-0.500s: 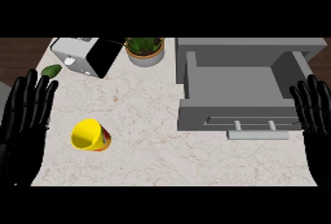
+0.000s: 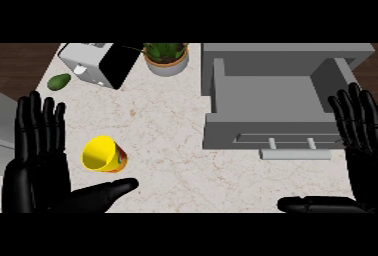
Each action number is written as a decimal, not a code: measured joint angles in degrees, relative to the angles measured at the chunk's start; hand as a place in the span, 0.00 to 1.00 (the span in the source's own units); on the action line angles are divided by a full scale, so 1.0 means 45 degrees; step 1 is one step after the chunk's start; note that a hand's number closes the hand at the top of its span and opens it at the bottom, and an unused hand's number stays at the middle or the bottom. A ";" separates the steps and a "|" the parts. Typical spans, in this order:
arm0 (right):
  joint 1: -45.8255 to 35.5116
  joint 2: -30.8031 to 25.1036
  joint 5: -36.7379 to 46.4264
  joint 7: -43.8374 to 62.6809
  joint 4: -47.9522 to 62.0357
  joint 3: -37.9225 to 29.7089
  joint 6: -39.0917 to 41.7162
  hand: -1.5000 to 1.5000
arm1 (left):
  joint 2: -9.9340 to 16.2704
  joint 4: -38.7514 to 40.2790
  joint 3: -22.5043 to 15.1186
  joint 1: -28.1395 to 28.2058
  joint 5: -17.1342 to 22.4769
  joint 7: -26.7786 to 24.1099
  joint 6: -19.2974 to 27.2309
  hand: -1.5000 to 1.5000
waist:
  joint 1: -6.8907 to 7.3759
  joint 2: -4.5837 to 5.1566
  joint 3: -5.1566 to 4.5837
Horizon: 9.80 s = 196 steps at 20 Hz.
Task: Pick up the cup, place it into the drawer and close the drawer
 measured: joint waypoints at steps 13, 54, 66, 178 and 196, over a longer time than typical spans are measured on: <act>-0.0498 -0.0113 -0.0078 -0.0284 0.0913 -0.0478 0.0596 0.00 | -0.0136 0.1463 -0.0445 0.1928 0.1742 -0.2154 0.2217 0.00 | 0.0038 0.0002 0.0002; -0.1223 0.0019 -0.0173 -0.0456 0.1733 -0.1413 0.1616 0.00 | 0.0739 1.7257 0.5502 -0.1327 0.6693 -1.2950 -0.2209 0.00 | -0.0008 0.0013 0.0007; -0.1202 -0.0054 -0.0445 -0.0248 0.1591 -0.1621 0.1841 0.00 | 0.0754 1.8877 0.5757 -0.2019 0.6864 -1.3936 -0.3002 0.00 | 0.0054 -0.0124 0.0364; -0.2119 -0.0606 -0.1738 -0.0973 0.3040 -0.2600 0.3232 0.00 | -0.0148 2.0903 -0.6180 -1.6676 0.9401 -0.4926 0.1195 0.00 | -0.1081 0.0240 0.0023; -0.0567 -0.2190 -0.1293 -0.0137 0.0817 -0.1953 0.5440 1.00 | 0.0783 1.8740 -0.4400 -1.6660 1.0386 -0.5223 0.1225 0.00 | -0.0052 -0.0032 0.0004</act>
